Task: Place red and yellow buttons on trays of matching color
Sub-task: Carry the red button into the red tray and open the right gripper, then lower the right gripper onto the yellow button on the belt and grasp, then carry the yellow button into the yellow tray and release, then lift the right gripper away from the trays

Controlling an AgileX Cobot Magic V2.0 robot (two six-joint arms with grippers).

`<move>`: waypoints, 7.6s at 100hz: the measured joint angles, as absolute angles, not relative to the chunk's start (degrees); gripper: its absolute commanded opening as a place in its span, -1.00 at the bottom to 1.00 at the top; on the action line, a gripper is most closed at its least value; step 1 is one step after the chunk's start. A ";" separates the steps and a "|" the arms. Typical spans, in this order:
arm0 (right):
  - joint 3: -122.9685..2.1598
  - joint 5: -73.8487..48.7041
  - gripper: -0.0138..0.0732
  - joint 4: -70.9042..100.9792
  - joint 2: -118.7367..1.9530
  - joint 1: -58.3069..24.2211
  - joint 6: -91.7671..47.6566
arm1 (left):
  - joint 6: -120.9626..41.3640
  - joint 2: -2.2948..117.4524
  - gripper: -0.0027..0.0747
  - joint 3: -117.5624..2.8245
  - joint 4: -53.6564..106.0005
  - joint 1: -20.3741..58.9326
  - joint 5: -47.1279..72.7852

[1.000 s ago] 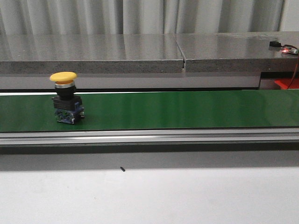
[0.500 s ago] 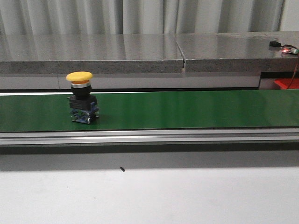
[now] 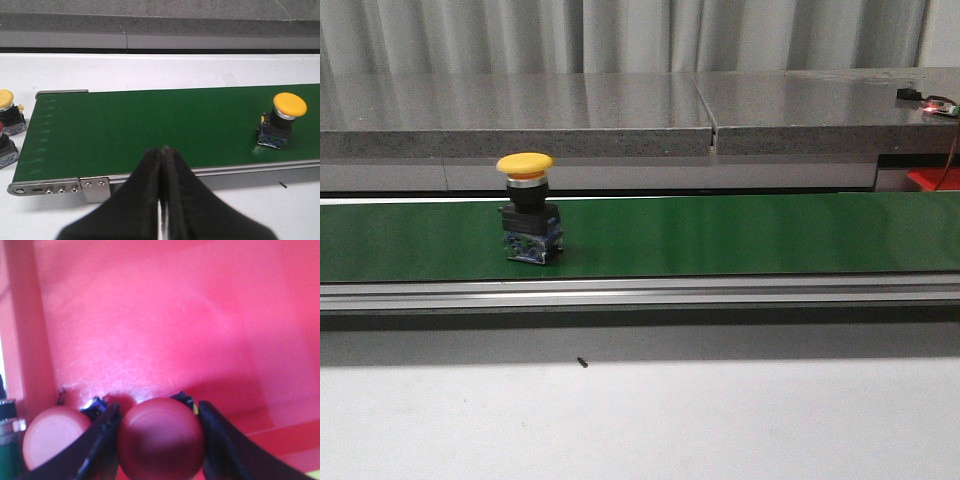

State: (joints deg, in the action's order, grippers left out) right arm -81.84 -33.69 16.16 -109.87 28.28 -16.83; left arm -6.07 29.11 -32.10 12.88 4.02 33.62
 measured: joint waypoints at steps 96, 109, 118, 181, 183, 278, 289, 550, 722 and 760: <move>-81.84 -31.30 0.39 16.63 -112.33 28.28 -16.83 | -6.07 29.11 -0.98 -32.10 12.88 4.02 33.62; -81.84 -31.43 0.39 16.63 -110.94 28.28 -16.83 | -6.07 29.11 -0.98 -32.10 12.88 4.02 33.62; -81.84 -31.53 0.39 16.63 -109.40 28.28 -16.83 | -6.07 29.11 -0.98 -32.10 12.88 4.02 33.62; -65.95 -28.59 0.39 16.44 -86.51 26.07 -17.30 | -6.07 29.11 -0.98 -32.10 12.88 4.02 33.62; -65.56 -28.59 0.39 16.55 -85.73 25.85 -17.30 | -6.07 29.11 -0.98 -32.10 12.88 4.02 33.62; -60.32 -44.33 0.39 18.19 -76.38 -6.87 -29.08 | -6.07 29.11 -0.98 -32.10 12.88 4.02 33.62; -60.32 -44.33 0.39 18.77 -78.26 -9.85 -32.20 | -6.07 29.11 -0.98 -32.10 12.88 4.02 33.62; -44.58 -10.34 -0.53 52.53 -83.23 36.05 -48.25 | -6.07 29.11 -0.98 -32.10 12.88 4.02 33.62; -44.37 -12.79 -0.84 50.06 -67.01 18.55 -51.06 | -6.07 29.11 -0.98 -32.10 12.88 4.02 33.62; -41.71 -18.56 -0.84 47.67 -59.25 9.75 -51.06 | -6.07 29.11 -0.98 -32.10 12.88 4.02 33.62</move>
